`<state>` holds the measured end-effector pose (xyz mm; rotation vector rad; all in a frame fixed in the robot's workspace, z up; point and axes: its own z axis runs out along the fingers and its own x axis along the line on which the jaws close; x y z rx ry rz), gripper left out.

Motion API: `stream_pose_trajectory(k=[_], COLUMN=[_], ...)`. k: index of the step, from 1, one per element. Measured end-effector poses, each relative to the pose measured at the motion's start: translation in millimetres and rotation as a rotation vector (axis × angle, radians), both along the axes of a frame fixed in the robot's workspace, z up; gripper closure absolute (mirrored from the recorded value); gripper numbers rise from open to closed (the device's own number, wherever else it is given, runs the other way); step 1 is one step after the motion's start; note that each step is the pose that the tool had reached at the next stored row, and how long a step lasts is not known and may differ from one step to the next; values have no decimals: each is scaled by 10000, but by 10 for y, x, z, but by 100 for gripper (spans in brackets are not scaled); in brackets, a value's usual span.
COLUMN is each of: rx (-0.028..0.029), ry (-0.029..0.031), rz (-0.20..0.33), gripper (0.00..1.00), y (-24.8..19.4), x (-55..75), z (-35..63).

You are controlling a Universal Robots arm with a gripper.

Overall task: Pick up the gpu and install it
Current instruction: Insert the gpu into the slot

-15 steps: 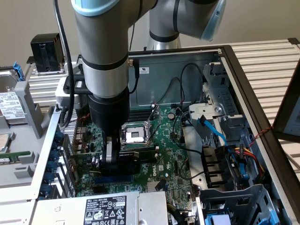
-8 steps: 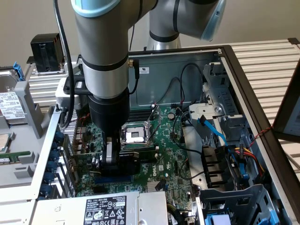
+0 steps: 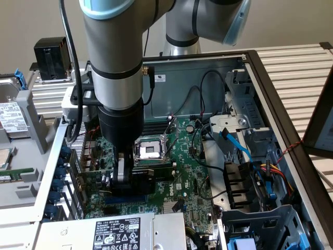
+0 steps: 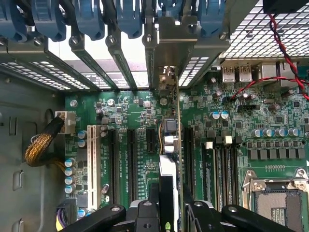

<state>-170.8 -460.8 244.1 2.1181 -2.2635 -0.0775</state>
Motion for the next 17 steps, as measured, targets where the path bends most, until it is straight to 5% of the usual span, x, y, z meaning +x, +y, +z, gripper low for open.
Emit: stream_pose_trajectory(k=[17], rx=[-1], ry=[25], rz=[0], gripper=[73], y=[0], x=[0], z=[-36])
